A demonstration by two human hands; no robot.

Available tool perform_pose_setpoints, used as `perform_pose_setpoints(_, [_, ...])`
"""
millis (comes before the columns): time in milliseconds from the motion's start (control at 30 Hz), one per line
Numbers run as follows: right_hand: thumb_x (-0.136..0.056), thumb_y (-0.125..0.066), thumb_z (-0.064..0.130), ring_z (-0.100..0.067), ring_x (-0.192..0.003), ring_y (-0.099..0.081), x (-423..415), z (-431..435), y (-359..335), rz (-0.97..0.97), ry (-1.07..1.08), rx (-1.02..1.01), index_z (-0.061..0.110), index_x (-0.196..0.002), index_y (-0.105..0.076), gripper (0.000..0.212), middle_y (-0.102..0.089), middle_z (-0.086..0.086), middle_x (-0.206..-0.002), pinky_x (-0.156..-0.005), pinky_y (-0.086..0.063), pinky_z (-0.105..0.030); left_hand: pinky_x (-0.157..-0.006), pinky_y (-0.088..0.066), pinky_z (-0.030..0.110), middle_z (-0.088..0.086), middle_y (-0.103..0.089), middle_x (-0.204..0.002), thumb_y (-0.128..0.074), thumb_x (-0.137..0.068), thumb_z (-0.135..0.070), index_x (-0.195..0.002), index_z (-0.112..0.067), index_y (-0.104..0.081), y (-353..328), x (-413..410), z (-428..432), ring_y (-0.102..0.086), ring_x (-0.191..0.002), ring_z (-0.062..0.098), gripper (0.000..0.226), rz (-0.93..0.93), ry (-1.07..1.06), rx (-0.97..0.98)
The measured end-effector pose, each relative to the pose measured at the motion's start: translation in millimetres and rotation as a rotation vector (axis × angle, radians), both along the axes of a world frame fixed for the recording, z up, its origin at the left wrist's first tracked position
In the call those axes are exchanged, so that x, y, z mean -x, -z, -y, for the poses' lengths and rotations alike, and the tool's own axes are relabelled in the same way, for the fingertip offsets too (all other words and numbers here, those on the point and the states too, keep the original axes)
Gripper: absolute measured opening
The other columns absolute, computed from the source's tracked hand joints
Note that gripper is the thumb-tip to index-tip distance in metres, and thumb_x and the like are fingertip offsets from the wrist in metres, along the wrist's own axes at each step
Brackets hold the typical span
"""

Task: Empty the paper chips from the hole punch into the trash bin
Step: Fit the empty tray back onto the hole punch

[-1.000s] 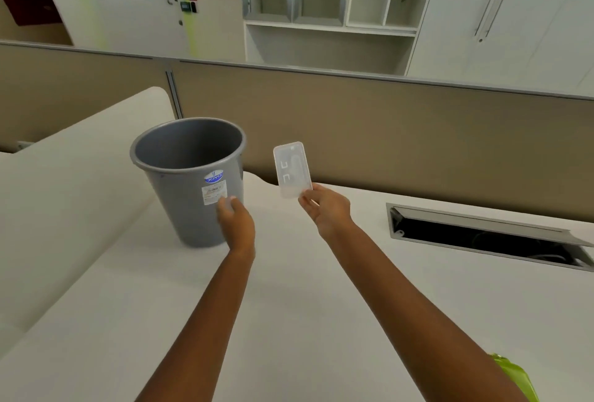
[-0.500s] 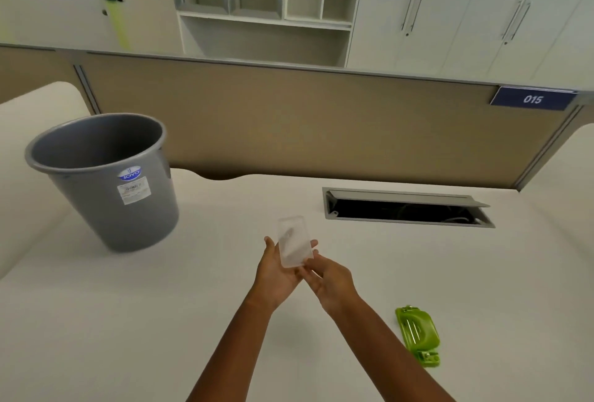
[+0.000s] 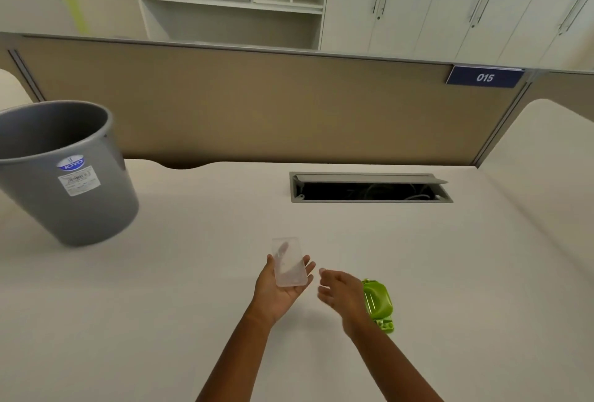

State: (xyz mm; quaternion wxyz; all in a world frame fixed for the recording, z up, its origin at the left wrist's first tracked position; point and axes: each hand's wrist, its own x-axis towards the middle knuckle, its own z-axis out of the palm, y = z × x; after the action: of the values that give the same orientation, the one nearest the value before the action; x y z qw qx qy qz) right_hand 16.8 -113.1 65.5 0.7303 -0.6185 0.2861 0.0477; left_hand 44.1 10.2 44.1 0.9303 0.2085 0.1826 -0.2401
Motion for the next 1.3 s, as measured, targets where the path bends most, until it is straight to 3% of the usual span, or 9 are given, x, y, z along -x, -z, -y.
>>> perform_pose_setpoints(133, [-0.085, -0.060, 0.011, -0.032, -0.100, -0.057, 3, 42, 20, 0.061, -0.014, 0.828, 0.001, -0.101, -0.068, 0.020, -0.063, -0.020, -0.109, -0.084, -0.042, -0.032, -0.077, -0.052, 0.041, 0.019, -0.059, -0.102, -0.022, -0.098, -0.044, -0.140, -0.019, -0.037, 7, 6, 3, -0.058, -0.094, 0.033, 0.051, -0.009, 0.009, -0.052])
perform_pose_setpoints(233, [-0.087, -0.056, 0.017, -0.036, -0.117, -0.044, 8, 68, 35, -0.073, -0.032, 0.997, 0.008, -0.118, -0.059, 0.032, -0.049, -0.018, -0.125, -0.095, -0.038, -0.043, -0.067, -0.058, 0.038, 0.019, -0.063, -0.099, -0.022, -0.098, -0.043, -0.138, -0.017, -0.039, 10, 12, 7, -0.058, -0.094, 0.033, 0.051, -0.021, 0.016, -0.038])
perform_pose_setpoints(467, [-0.089, -0.053, 0.015, -0.037, -0.113, -0.053, 7, 92, 47, -0.198, -0.060, 0.771, -0.003, -0.119, -0.055, 0.034, -0.058, -0.024, -0.122, -0.090, -0.042, -0.038, -0.065, -0.059, 0.038, 0.020, -0.074, -0.081, -0.021, -0.099, -0.042, -0.125, -0.015, -0.046, 11, 19, 10, -0.058, -0.094, 0.033, 0.045, -0.013, 0.033, 0.011])
perform_pose_setpoints(667, [-0.084, -0.061, 0.010, -0.034, -0.096, -0.059, -1, 94, 38, -0.189, -0.062, 0.624, -0.005, -0.101, -0.066, 0.024, -0.066, -0.022, -0.105, -0.078, -0.042, -0.032, -0.077, -0.052, 0.040, 0.022, -0.071, -0.089, -0.021, -0.099, -0.041, -0.129, -0.016, -0.044, 12, 22, 10, -0.058, -0.095, 0.033, 0.046, -0.012, 0.037, -0.020])
perform_pose_setpoints(733, [-0.083, -0.062, 0.009, -0.034, -0.091, -0.060, -3, 89, 33, -0.156, -0.035, 0.535, -0.007, -0.099, -0.066, 0.023, -0.065, -0.019, -0.093, -0.086, -0.049, -0.040, -0.080, -0.048, 0.038, 0.023, -0.065, -0.098, -0.020, -0.099, -0.041, -0.134, -0.019, -0.042, 13, 22, 11, -0.058, -0.095, 0.033, 0.047, -0.011, 0.040, -0.037])
perform_pose_setpoints(833, [-0.083, -0.063, 0.008, -0.038, -0.093, -0.062, -5, 76, 21, -0.100, -0.033, 0.412, -0.007, -0.100, -0.065, 0.023, -0.062, -0.017, -0.090, -0.093, -0.049, -0.052, -0.073, -0.054, 0.035, 0.021, -0.059, -0.105, -0.019, -0.099, -0.041, -0.140, -0.018, -0.036, 16, 22, 14, -0.057, -0.095, 0.032, 0.050, -0.007, 0.054, -0.048])
perform_pose_setpoints(933, [-0.083, -0.062, 0.006, -0.030, -0.083, -0.059, -8, 60, 7, -0.027, -0.083, 0.307, -0.008, -0.102, -0.064, 0.024, -0.061, -0.019, -0.089, -0.079, -0.055, -0.045, -0.062, -0.058, 0.032, 0.019, -0.059, -0.105, -0.017, -0.099, -0.041, -0.140, -0.016, -0.036, 20, 22, 19, -0.057, -0.093, 0.032, 0.052, -0.015, 0.048, -0.054])
perform_pose_setpoints(1100, [-0.083, -0.063, 0.005, -0.029, -0.080, -0.059, -9, 35, -10, 0.019, -0.163, 0.196, -0.007, -0.100, -0.066, 0.021, -0.061, -0.019, -0.087, -0.068, -0.054, -0.034, -0.055, -0.060, 0.031, 0.016, -0.070, -0.090, -0.020, -0.100, -0.037, -0.115, -0.012, -0.053, 19, 25, 27, -0.063, -0.083, 0.029, 0.044, -0.021, 0.038, -0.056])
perform_pose_setpoints(1300, [-0.083, -0.063, 0.009, -0.029, -0.082, -0.061, -9, 20, -10, 0.010, -0.214, 0.192, -0.005, -0.102, -0.065, 0.023, -0.063, -0.019, -0.089, -0.069, -0.055, -0.034, -0.057, -0.058, 0.026, 0.015, -0.061, -0.098, -0.023, -0.099, -0.039, -0.103, -0.012, -0.058, 18, 28, 31, -0.058, -0.086, 0.024, 0.045, -0.053, 0.081, -0.124])
